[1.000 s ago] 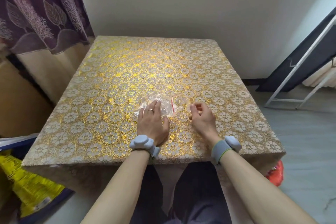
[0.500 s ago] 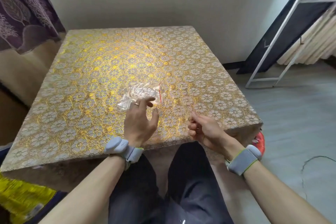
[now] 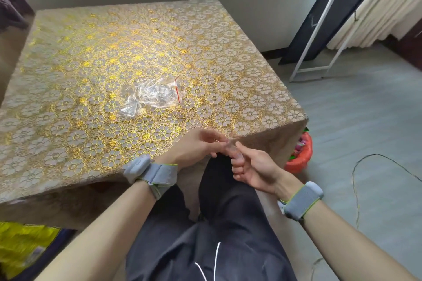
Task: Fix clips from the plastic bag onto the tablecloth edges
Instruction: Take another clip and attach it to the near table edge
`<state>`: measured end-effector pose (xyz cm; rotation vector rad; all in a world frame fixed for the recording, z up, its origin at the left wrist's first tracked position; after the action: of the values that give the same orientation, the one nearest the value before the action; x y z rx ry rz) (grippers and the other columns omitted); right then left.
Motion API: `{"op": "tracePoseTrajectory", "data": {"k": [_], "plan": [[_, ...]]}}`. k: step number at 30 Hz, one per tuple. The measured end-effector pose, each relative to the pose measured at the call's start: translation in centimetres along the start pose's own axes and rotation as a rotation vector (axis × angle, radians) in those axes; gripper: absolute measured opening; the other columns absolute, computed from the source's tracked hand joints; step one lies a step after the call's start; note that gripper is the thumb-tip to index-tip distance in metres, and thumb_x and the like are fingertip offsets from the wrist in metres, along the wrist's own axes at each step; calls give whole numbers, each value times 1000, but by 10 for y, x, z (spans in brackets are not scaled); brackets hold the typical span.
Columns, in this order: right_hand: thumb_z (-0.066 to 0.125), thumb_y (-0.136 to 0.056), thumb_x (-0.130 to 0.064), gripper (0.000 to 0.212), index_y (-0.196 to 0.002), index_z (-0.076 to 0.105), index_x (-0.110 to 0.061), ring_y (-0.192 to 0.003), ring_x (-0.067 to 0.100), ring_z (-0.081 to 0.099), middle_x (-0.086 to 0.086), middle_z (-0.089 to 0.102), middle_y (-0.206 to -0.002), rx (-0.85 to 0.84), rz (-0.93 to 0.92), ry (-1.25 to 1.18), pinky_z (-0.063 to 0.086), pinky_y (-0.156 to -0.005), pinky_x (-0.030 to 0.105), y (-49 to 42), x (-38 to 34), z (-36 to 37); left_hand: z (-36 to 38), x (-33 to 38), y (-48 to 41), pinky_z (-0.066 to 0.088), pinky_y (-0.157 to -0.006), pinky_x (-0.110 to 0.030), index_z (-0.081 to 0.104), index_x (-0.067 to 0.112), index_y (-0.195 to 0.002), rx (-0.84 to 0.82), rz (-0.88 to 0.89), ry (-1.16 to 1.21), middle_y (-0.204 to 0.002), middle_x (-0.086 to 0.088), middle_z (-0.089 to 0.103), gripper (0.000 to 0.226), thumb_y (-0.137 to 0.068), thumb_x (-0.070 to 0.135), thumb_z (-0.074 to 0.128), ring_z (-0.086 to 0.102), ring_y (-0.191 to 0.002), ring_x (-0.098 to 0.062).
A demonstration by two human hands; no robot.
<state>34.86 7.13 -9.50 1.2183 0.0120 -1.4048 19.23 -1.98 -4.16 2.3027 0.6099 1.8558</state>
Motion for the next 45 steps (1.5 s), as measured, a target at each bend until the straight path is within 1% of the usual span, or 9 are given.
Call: {"op": "tracePoseTrajectory", "data": {"k": [3,7,11,21,25,28,31,36,45], "plan": [[41,-103,-43,44,-85,72,-18,-52,9,30,-8,34,-56,22,-5,-7,24,-58,25,5,13,-8,14,-6,-3,49,-66,-14,73,13,-94,-20,-33,-23,-84,-3,75,17,-90,29,68,63,-68,-8],[47,-103,-39,33,-96,64,-11,-52,9,36,-5,45,-62,180,-68,112,29,-52,21,3,27,-26,36,-17,-13,47,-69,-21,74,9,-93,-6,-124,-1,-84,-5,74,20,-90,28,66,60,-70,-9],[48,-104,-35,22,-102,66,-22,-57,11,49,0,64,-83,357,-205,343,34,-52,21,3,30,-38,51,-30,-21,38,-60,-24,74,9,-103,25,-275,59,-95,-2,75,30,-91,34,63,56,-70,-5],[64,-85,-46,15,-84,71,-34,-82,14,72,-11,67,-98,550,-478,752,56,-78,35,11,24,-68,80,-35,-43,33,-61,-23,69,17,-91,70,-432,407,-82,8,71,21,-91,37,63,48,-64,-7],[65,-85,-46,13,-80,73,-37,-79,15,71,-13,68,-94,522,-461,730,54,-75,34,14,18,-73,88,-32,-52,32,-60,-22,67,17,-89,82,-433,558,-79,8,67,19,-88,36,66,49,-66,-8],[65,-80,-50,20,-78,75,-32,-72,14,67,-4,70,-93,558,-461,621,51,-76,37,15,6,-77,94,-32,-59,37,-73,-27,71,19,-103,70,-394,684,-101,7,68,37,-77,46,72,55,-91,-11],[66,-92,-25,20,-73,71,-20,-61,10,60,-8,70,-76,578,-466,500,47,-70,33,19,-10,-82,102,-27,-66,41,-89,-34,68,23,-117,91,-371,836,-123,5,67,52,-77,55,70,55,-116,-15],[60,-97,-14,27,-70,66,-16,-52,6,56,-12,67,-66,586,-505,374,40,-57,23,25,-24,-78,115,-18,-84,44,-83,-33,66,13,-120,302,-374,1097,-121,-6,68,54,-80,48,72,62,-114,-20],[58,-97,-14,28,-69,62,-16,-54,11,54,-9,63,-64,628,-503,245,36,-52,25,32,-27,-79,123,-17,-106,41,-103,-35,63,15,-85,279,-314,1321,-101,-7,61,10,-85,22,70,55,-108,-24]]}}
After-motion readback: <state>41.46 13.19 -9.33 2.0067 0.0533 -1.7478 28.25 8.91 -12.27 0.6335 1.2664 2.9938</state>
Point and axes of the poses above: each hand's wrist, its own y-axis away from the middle knuckle, its own z-axis out of the palm, x = y × z, the point moved 1 cm from there along -y, towards the middle knuckle
